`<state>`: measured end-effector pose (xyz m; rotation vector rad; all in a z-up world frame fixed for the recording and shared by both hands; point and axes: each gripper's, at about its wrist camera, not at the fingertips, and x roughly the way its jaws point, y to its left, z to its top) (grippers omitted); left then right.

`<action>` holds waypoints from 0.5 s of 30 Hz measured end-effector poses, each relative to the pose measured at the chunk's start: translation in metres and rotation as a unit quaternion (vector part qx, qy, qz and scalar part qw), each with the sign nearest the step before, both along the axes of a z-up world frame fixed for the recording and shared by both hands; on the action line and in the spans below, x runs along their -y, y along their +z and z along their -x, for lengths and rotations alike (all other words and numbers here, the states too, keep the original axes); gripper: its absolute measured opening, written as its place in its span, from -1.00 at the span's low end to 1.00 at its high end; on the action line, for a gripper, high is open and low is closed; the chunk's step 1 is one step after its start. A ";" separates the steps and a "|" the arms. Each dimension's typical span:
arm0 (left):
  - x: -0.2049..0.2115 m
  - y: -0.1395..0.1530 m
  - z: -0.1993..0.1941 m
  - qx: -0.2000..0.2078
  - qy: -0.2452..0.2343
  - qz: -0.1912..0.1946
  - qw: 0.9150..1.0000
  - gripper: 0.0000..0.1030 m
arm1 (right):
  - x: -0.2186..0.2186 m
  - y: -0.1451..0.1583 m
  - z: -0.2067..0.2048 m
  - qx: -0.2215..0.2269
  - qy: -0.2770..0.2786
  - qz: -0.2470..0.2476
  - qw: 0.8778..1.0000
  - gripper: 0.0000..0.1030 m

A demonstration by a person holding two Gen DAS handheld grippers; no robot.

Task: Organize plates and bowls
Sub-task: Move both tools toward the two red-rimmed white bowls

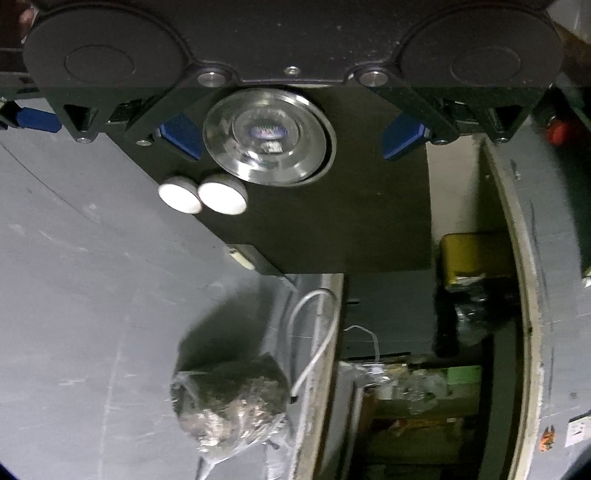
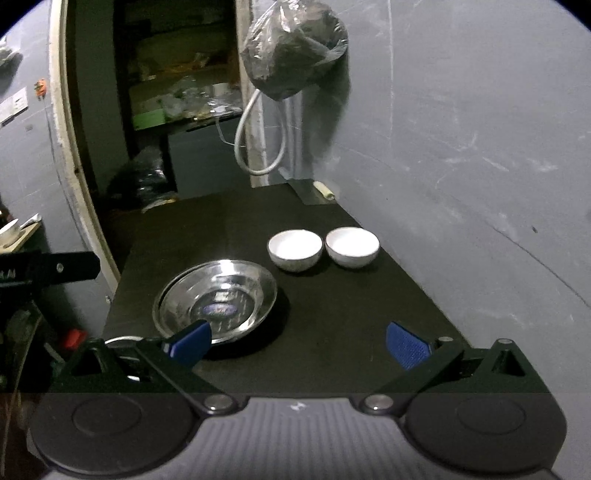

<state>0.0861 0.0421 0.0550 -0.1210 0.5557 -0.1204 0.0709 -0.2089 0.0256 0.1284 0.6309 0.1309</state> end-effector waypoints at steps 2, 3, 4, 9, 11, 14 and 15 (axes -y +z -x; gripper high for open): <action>0.013 0.004 -0.012 -0.001 0.016 -0.002 1.000 0.98 | 0.014 -0.001 -0.018 0.012 0.017 -0.001 1.000 1.00; 0.020 0.006 -0.018 0.000 0.025 -0.005 1.000 0.98 | 0.020 -0.002 -0.027 0.019 0.024 -0.002 1.000 1.00; 0.028 0.008 -0.024 0.000 0.036 -0.008 0.999 0.98 | 0.028 -0.002 -0.036 0.026 0.029 -0.004 0.999 1.00; 0.052 0.023 -0.044 -0.010 0.091 -0.022 0.996 0.98 | 0.056 -0.006 -0.073 0.043 0.045 -0.026 0.998 1.00; 0.053 0.031 -0.046 -0.018 0.111 -0.021 0.993 0.98 | 0.061 -0.007 -0.083 0.042 0.050 -0.038 0.997 1.00; 0.052 0.038 -0.049 -0.024 0.134 -0.031 0.990 0.98 | 0.064 -0.009 -0.094 0.040 0.062 -0.052 0.996 1.00; 0.052 0.038 -0.051 -0.026 0.137 -0.035 0.990 0.98 | 0.064 -0.009 -0.096 0.040 0.064 -0.054 0.996 1.00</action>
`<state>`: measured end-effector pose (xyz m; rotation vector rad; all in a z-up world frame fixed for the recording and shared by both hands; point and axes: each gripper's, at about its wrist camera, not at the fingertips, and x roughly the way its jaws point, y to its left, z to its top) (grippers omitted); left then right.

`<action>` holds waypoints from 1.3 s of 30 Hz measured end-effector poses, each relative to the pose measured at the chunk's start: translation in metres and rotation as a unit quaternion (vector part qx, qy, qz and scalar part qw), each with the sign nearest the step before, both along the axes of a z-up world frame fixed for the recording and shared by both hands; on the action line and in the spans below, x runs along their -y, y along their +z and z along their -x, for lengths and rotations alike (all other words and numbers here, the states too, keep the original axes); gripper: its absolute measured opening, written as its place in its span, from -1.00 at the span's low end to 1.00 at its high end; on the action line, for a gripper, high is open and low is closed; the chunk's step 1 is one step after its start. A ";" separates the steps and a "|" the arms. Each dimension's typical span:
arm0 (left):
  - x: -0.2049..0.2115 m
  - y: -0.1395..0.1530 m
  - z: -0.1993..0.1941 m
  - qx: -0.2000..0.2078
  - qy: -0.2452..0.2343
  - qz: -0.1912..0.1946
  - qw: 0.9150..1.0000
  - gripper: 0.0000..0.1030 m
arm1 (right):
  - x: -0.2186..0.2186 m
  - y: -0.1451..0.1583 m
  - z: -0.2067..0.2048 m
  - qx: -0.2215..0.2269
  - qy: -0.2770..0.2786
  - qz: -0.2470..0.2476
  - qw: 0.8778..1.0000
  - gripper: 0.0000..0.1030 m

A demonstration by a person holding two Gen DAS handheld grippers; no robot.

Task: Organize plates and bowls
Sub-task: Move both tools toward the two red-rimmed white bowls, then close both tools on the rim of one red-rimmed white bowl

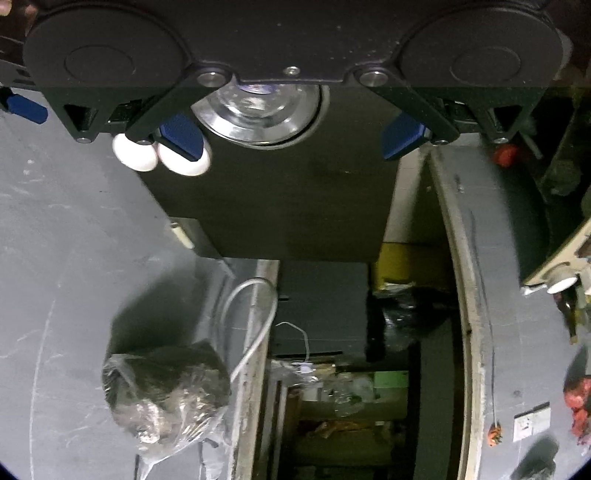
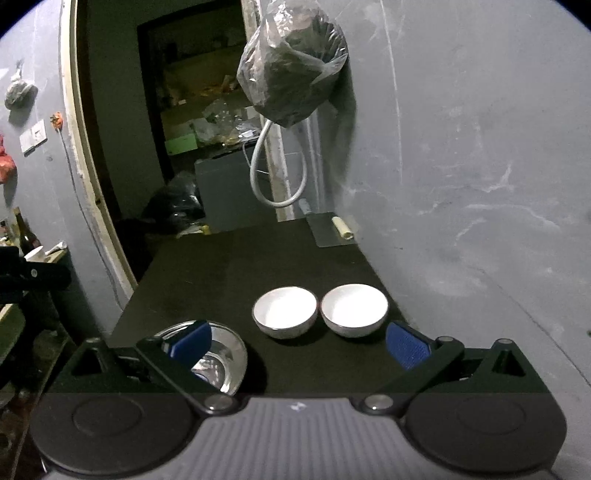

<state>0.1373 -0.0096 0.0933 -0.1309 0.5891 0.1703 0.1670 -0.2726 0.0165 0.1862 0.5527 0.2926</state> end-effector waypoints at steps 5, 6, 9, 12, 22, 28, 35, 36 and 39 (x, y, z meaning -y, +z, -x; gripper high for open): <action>0.002 -0.003 -0.018 -0.010 -0.010 -0.006 1.000 0.98 | 0.000 -0.005 -0.011 -0.007 -0.010 0.000 1.000 1.00; 0.002 -0.004 -0.022 -0.012 -0.013 -0.003 1.000 0.98 | 0.001 -0.007 -0.012 -0.011 -0.015 -0.001 1.000 1.00; 0.004 -0.007 -0.032 -0.012 -0.022 0.007 1.000 0.98 | 0.006 -0.013 -0.013 -0.021 -0.023 -0.010 0.999 1.00; 0.009 -0.015 -0.042 -0.025 -0.033 0.001 0.999 0.98 | 0.008 -0.024 -0.014 -0.041 -0.029 -0.016 0.999 1.00; 0.027 -0.023 -0.072 -0.039 -0.077 -0.038 0.996 0.98 | 0.012 -0.047 -0.031 -0.089 -0.028 -0.066 0.993 1.00; 0.034 -0.017 -0.097 -0.030 -0.081 -0.058 0.995 0.98 | 0.008 -0.046 -0.064 -0.101 -0.034 -0.085 0.991 0.99; 0.040 -0.028 -0.128 -0.049 -0.078 -0.072 0.993 0.98 | 0.002 -0.053 -0.096 -0.127 -0.051 -0.111 0.984 0.99; 0.041 -0.031 -0.133 -0.053 -0.077 -0.074 0.993 0.98 | 0.000 -0.055 -0.101 -0.133 -0.054 -0.112 0.983 0.99; 0.042 -0.040 -0.148 -0.068 -0.073 -0.073 0.992 0.98 | -0.006 -0.060 -0.112 -0.151 -0.054 -0.114 0.980 0.99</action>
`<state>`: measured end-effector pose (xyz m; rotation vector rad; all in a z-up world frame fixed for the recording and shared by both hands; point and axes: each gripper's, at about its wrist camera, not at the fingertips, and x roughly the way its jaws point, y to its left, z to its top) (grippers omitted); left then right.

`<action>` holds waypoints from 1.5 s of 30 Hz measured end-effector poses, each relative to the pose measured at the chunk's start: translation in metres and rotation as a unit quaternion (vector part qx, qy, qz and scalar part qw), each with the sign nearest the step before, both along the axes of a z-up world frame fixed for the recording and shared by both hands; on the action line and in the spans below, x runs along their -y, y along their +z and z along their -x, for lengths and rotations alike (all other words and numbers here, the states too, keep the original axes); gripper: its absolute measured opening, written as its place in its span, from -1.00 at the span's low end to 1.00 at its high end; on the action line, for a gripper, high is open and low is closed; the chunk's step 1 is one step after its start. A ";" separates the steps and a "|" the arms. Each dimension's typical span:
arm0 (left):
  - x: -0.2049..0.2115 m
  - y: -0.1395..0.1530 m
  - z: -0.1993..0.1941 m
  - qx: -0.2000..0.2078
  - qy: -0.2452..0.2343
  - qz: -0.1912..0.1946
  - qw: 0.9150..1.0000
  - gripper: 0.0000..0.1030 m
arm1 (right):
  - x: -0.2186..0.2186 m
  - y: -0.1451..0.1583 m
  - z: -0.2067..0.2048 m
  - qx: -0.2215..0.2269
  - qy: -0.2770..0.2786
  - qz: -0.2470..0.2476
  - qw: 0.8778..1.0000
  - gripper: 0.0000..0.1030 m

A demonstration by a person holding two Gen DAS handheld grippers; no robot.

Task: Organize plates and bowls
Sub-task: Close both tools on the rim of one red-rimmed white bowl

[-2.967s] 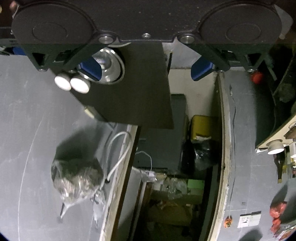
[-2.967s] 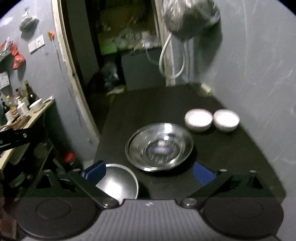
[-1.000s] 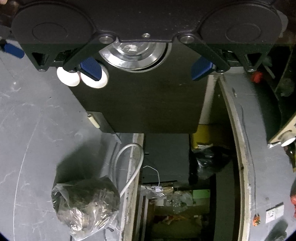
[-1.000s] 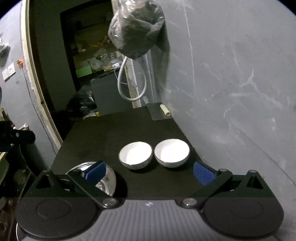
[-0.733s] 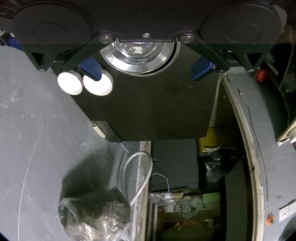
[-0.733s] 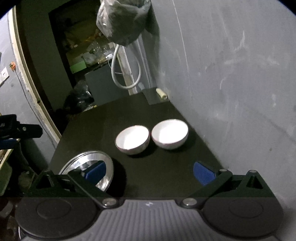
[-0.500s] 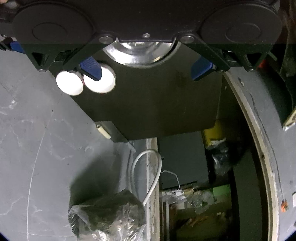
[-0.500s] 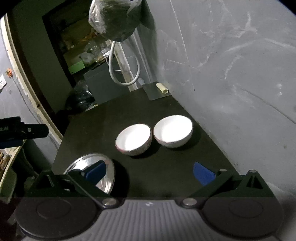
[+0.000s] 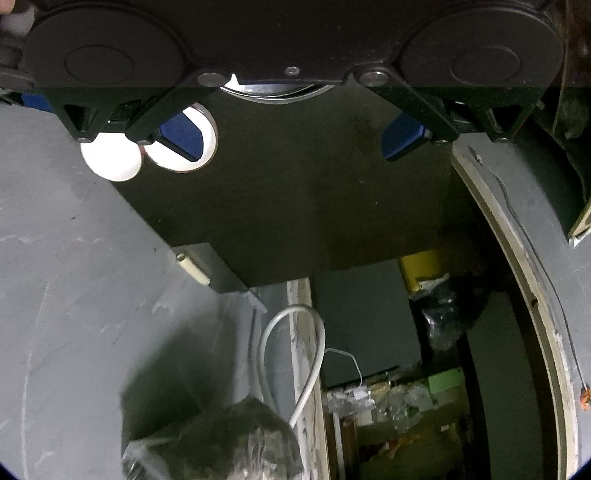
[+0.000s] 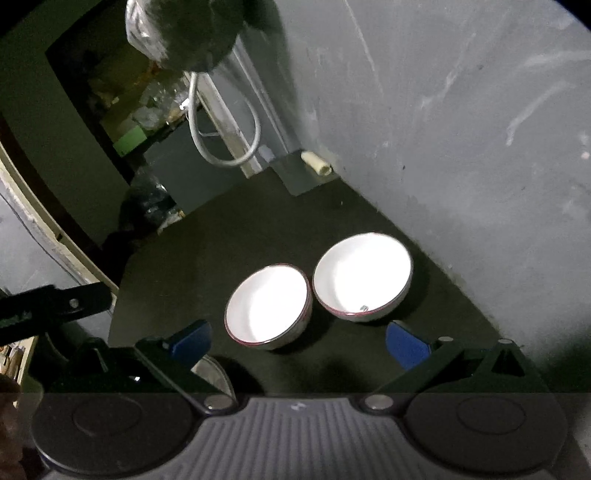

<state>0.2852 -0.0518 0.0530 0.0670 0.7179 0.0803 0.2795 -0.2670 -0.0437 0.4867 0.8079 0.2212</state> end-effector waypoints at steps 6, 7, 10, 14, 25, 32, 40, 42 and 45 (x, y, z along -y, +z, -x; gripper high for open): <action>0.003 -0.021 -0.028 -0.028 0.007 -0.006 1.000 0.98 | -0.007 -0.014 -0.017 -0.025 0.006 0.000 1.000 0.99; 0.003 -0.025 -0.033 -0.034 0.009 -0.005 0.999 0.98 | -0.007 -0.016 -0.020 -0.029 0.005 -0.001 1.000 0.99; 0.003 -0.034 -0.047 -0.047 0.015 -0.004 0.999 0.98 | -0.006 -0.025 -0.029 -0.042 0.006 -0.006 0.999 0.99; 0.008 -0.044 -0.065 -0.055 0.012 -0.010 0.998 0.98 | -0.005 -0.036 -0.036 -0.060 0.009 -0.008 0.998 0.99; 0.019 -0.069 -0.099 -0.095 -0.013 -0.031 0.995 0.98 | -0.005 -0.048 -0.050 -0.075 0.016 -0.030 0.997 0.99; 0.021 -0.077 -0.106 -0.108 -0.026 -0.042 0.993 0.98 | -0.006 -0.049 -0.053 -0.070 0.011 -0.036 0.997 0.99; 0.022 -0.081 -0.107 -0.122 -0.047 -0.039 0.991 0.98 | -0.008 -0.048 -0.053 -0.069 0.010 -0.039 0.997 0.94; 0.024 -0.082 -0.106 -0.125 -0.056 -0.038 0.990 0.96 | -0.008 -0.048 -0.053 -0.069 0.009 -0.040 0.997 0.89; 0.026 -0.083 -0.106 -0.132 -0.066 -0.035 0.988 0.90 | -0.007 -0.048 -0.052 -0.069 0.008 -0.042 0.997 0.84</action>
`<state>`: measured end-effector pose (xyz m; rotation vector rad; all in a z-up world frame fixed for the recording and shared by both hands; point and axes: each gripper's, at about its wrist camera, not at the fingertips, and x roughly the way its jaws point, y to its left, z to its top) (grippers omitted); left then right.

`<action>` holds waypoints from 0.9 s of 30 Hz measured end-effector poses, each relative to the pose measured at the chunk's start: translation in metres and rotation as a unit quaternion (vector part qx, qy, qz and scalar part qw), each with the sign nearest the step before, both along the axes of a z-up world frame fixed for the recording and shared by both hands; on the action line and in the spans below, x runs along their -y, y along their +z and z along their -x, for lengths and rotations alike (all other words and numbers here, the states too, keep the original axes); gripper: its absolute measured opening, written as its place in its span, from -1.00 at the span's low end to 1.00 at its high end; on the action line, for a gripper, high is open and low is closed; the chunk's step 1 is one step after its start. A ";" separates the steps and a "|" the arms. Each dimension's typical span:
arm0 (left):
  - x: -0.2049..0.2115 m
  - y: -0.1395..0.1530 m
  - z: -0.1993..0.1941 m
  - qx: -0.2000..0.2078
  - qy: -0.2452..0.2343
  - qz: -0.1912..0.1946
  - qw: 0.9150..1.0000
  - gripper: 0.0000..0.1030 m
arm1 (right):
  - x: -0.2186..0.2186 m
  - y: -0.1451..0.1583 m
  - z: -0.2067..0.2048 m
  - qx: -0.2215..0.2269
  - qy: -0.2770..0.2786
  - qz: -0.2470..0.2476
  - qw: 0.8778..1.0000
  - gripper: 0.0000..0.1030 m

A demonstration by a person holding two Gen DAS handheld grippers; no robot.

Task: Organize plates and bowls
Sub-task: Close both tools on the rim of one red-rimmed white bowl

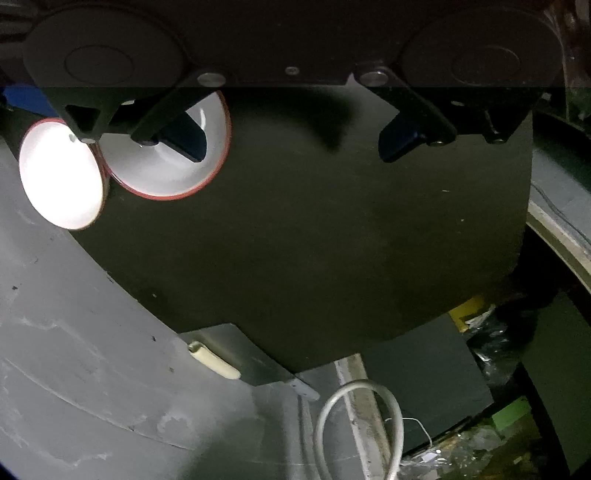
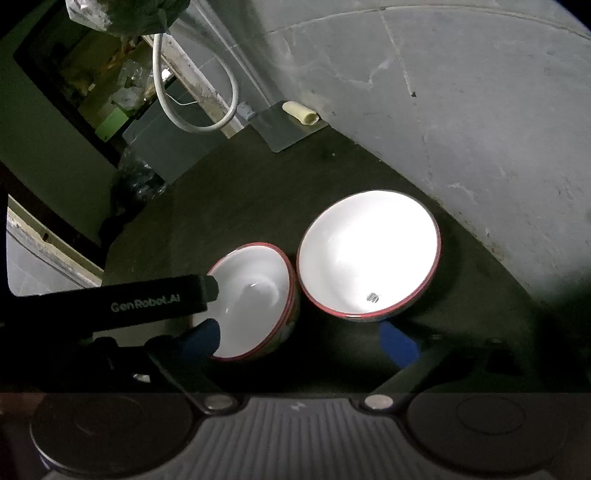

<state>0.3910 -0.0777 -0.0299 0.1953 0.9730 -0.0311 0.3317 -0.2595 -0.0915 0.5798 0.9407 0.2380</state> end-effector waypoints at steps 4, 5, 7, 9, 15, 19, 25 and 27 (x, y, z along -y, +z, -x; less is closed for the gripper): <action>0.001 -0.002 0.001 -0.012 -0.004 0.015 1.000 0.61 | 0.001 0.000 0.000 0.000 0.000 0.000 1.000 0.73; 0.001 -0.002 0.001 -0.017 -0.004 0.020 1.000 0.52 | 0.001 0.000 0.001 0.000 0.001 0.000 1.000 0.70; 0.002 -0.003 0.002 -0.023 -0.007 0.027 0.999 0.38 | 0.001 0.000 0.001 0.000 0.000 -0.001 1.000 0.68; 0.003 -0.002 0.004 -0.021 -0.013 0.031 0.999 0.16 | 0.001 0.001 0.002 0.000 0.001 -0.002 1.000 0.65; 0.005 0.000 0.006 -0.023 -0.026 0.047 0.998 -0.18 | 0.000 0.001 0.006 0.000 0.004 -0.007 1.000 0.51; 0.005 0.001 0.008 -0.024 -0.033 0.052 0.998 -0.33 | 0.000 0.001 0.008 -0.001 0.006 -0.011 1.000 0.42; 0.007 -0.001 0.009 -0.032 -0.037 0.058 0.997 -0.50 | 0.001 0.000 0.010 -0.003 0.004 -0.022 1.000 0.32; 0.007 -0.003 0.009 -0.035 -0.035 0.060 0.997 -0.57 | 0.001 0.000 0.009 0.000 0.004 -0.024 1.000 0.27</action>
